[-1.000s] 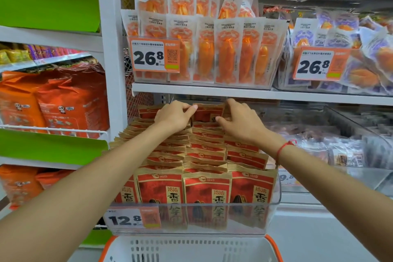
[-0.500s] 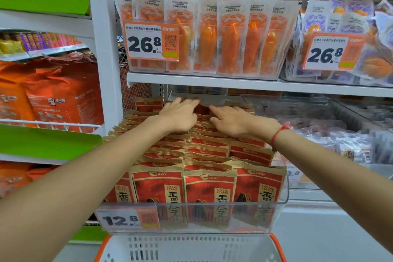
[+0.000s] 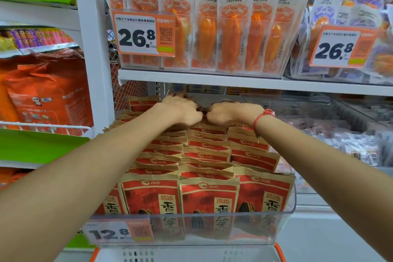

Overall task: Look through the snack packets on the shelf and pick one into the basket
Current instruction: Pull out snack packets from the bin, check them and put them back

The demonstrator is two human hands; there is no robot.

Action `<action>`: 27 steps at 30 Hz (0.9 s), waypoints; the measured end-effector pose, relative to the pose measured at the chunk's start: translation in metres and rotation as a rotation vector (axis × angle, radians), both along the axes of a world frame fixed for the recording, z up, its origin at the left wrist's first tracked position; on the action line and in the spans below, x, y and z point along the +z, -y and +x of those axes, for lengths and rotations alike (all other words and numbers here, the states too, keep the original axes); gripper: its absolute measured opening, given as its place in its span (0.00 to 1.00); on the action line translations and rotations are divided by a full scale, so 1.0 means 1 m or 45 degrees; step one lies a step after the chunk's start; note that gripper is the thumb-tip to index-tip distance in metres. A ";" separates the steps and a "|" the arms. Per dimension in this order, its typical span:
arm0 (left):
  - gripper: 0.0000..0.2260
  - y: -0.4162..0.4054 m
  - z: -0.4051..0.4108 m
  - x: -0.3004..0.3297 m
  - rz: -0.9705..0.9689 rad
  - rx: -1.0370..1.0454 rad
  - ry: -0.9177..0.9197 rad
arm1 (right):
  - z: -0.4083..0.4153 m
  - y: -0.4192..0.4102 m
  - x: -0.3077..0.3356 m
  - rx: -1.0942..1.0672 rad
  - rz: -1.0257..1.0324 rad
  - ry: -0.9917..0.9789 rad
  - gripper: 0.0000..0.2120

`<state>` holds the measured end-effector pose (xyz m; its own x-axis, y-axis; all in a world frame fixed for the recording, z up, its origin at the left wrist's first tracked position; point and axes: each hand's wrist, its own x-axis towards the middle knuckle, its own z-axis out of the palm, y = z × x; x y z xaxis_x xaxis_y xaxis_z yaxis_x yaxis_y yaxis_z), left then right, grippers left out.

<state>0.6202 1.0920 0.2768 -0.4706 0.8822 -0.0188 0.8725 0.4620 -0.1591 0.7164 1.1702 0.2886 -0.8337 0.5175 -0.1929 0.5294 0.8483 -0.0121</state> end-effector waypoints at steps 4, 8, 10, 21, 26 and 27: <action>0.22 -0.006 0.000 -0.001 -0.106 0.004 -0.012 | -0.002 0.000 0.000 -0.015 -0.066 0.081 0.17; 0.24 -0.006 0.000 -0.003 -0.122 0.047 0.047 | -0.004 0.004 0.001 -0.023 -0.135 0.065 0.19; 0.23 0.001 0.003 -0.003 -0.032 0.050 0.129 | 0.001 0.004 0.003 -0.021 -0.174 0.026 0.19; 0.21 0.055 0.043 0.002 0.230 0.006 0.353 | 0.084 0.026 0.016 0.102 -0.327 -0.211 0.21; 0.19 0.100 0.097 0.000 0.423 -0.091 0.411 | 0.125 0.047 0.000 0.139 -0.299 -0.498 0.18; 0.19 0.109 0.107 -0.002 0.502 -0.110 0.389 | 0.132 0.050 -0.007 0.157 -0.226 -0.600 0.16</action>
